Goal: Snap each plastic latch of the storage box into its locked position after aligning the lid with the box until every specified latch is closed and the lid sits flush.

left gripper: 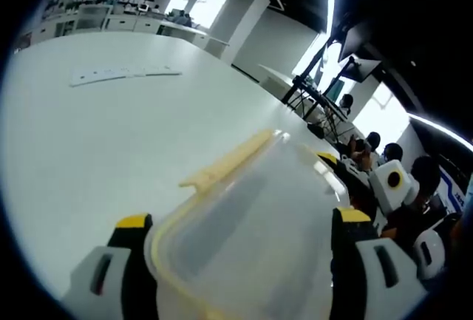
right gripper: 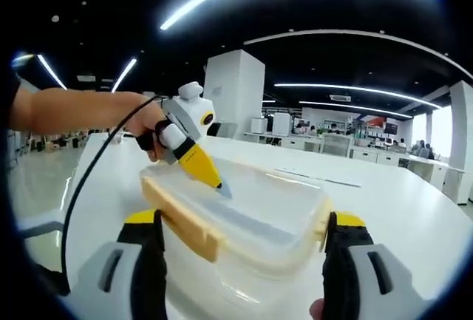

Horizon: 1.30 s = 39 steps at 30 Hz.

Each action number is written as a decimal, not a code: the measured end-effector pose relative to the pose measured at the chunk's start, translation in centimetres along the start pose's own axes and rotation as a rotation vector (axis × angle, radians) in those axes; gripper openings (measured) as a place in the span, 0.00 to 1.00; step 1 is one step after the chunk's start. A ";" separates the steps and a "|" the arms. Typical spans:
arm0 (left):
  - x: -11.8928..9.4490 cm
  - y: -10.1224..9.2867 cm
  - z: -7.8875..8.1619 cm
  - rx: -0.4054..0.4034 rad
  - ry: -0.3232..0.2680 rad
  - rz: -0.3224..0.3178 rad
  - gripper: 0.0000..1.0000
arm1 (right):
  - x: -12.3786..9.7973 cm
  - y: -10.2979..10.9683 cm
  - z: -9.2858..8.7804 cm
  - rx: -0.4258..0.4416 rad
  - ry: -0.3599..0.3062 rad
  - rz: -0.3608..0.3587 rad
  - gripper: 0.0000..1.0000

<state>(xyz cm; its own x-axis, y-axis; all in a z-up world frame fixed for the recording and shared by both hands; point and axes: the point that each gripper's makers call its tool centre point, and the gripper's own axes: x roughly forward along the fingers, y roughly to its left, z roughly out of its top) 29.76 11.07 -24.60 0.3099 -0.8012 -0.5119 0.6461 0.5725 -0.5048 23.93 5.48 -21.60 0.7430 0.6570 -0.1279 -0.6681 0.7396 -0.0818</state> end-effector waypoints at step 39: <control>-9.4 -0.4 1.2 0.291 -0.406 0.150 0.98 | -1.8 -0.7 1.2 -0.136 -0.093 0.088 0.96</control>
<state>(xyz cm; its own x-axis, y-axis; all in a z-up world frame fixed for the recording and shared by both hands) 27.48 18.13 -18.76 0.6220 -0.7503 -0.2240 0.7232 0.6601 -0.2032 23.11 3.95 -20.14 0.6781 0.7333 -0.0490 -0.7250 0.6565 -0.2084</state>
